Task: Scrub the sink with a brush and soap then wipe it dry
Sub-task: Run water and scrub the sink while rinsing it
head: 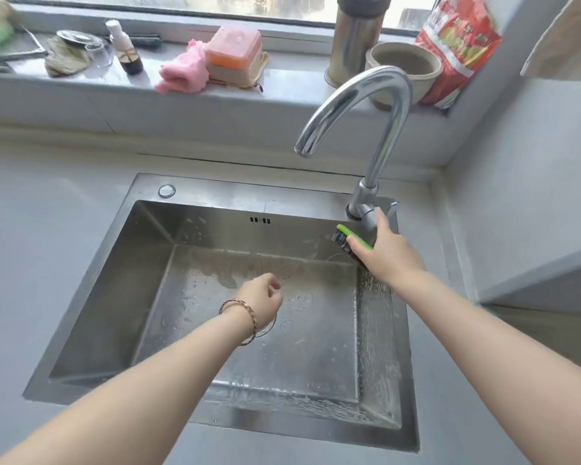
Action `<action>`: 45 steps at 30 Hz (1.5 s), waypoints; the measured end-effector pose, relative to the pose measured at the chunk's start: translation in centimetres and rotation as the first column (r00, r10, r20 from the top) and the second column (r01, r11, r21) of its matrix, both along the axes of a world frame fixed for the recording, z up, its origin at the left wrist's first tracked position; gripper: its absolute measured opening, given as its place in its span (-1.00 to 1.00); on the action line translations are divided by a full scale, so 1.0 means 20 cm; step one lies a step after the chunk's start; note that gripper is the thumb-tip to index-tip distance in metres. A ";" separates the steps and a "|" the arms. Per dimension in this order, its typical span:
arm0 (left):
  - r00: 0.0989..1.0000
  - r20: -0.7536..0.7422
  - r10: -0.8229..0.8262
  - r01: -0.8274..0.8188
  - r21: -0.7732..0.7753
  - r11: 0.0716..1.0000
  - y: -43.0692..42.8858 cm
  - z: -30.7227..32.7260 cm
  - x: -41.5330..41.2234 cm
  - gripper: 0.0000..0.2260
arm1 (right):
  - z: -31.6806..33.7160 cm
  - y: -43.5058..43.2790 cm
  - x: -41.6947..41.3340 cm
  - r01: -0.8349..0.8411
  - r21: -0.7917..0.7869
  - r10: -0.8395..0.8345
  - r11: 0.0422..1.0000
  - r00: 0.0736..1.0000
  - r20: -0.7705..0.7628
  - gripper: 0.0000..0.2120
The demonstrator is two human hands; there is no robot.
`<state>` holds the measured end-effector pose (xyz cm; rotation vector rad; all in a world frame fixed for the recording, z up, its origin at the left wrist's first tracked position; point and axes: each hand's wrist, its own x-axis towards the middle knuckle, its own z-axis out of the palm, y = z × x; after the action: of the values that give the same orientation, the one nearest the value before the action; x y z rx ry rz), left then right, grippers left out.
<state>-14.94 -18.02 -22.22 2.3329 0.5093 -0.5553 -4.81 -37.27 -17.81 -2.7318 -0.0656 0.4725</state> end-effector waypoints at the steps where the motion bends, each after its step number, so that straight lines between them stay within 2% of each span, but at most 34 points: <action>1: 0.999 0.031 0.035 -0.035 -0.016 0.999 0.00 0.03 0.02 -0.78 | 0.02 -0.01 0.04 0.054 0.042 -0.055 0.998 0.998 0.020 -0.29; 4: 0.990 0.085 0.112 -0.106 -0.073 0.992 0.02 0.07 0.06 -0.82 | 0.05 -0.05 0.16 0.133 0.042 -0.136 0.990 0.988 0.070 -0.32; 9: 0.970 0.117 0.214 -0.193 -0.173 0.966 0.01 0.10 0.09 -0.84 | -0.01 -0.03 0.26 0.166 0.048 -0.171 0.985 0.979 0.109 -0.55; 14: 0.961 0.110 0.253 -0.226 -0.207 0.952 0.02 0.12 0.10 -0.83 | -0.04 -0.01 0.25 0.202 0.026 -0.203 0.979 0.961 0.189 -0.54; 21: 0.924 0.061 0.378 -0.347 -0.285 0.893 0.00 0.12 0.14 -0.80 | -0.05 -0.04 0.22 0.220 0.039 -0.223 0.975 0.959 0.177 -0.51; 30: 0.913 0.056 0.404 -0.366 -0.321 0.873 0.01 0.10 0.15 -0.80 | -0.03 -0.03 0.19 0.263 0.068 -0.271 0.963 0.947 0.171 -0.49; 33: 0.877 0.048 0.478 -0.427 -0.381 0.820 0.02 0.12 0.17 -0.80 | 0.00 0.03 0.12 0.247 0.170 -0.273 0.954 0.950 0.151 -0.52; 35: 0.797 0.020 0.604 -0.508 -0.518 0.688 0.03 0.16 0.22 -0.82 | 0.03 0.13 0.05 0.189 0.311 -0.226 0.931 0.970 0.090 -0.58; 38: 0.656 -0.063 0.752 -0.574 -0.689 0.443 0.04 0.27 0.32 -0.80 | 0.05 0.34 -0.09 0.100 0.564 -0.062 0.820 0.994 -0.086 -0.62; 39: 0.641 -0.050 0.766 -0.556 -0.718 0.418 0.04 0.31 0.34 -0.81 | 0.05 0.41 -0.13 0.074 0.629 0.007 0.773 0.992 -0.126 -0.61; 41: 0.633 0.028 0.773 -0.521 -0.724 0.452 0.02 0.37 0.37 -0.83 | 0.02 0.53 -0.19 0.026 0.708 0.107 0.705 0.984 -0.143 -0.60; 43: 0.651 0.053 0.757 -0.485 -0.738 0.469 -0.03 0.41 0.38 -0.79 | 0.02 0.60 -0.16 0.090 0.760 0.062 0.644 0.984 -0.168 -0.60; 45: 0.718 0.050 0.694 -0.465 -0.707 0.533 -0.07 0.41 0.35 -0.69 | 0.03 0.62 -0.10 0.202 0.772 -0.021 0.602 0.971 -0.238 -0.60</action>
<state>-7.91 -19.47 -14.08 1.3828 0.7566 0.0242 -6.90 -24.84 -17.19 -1.7696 -0.0350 0.5242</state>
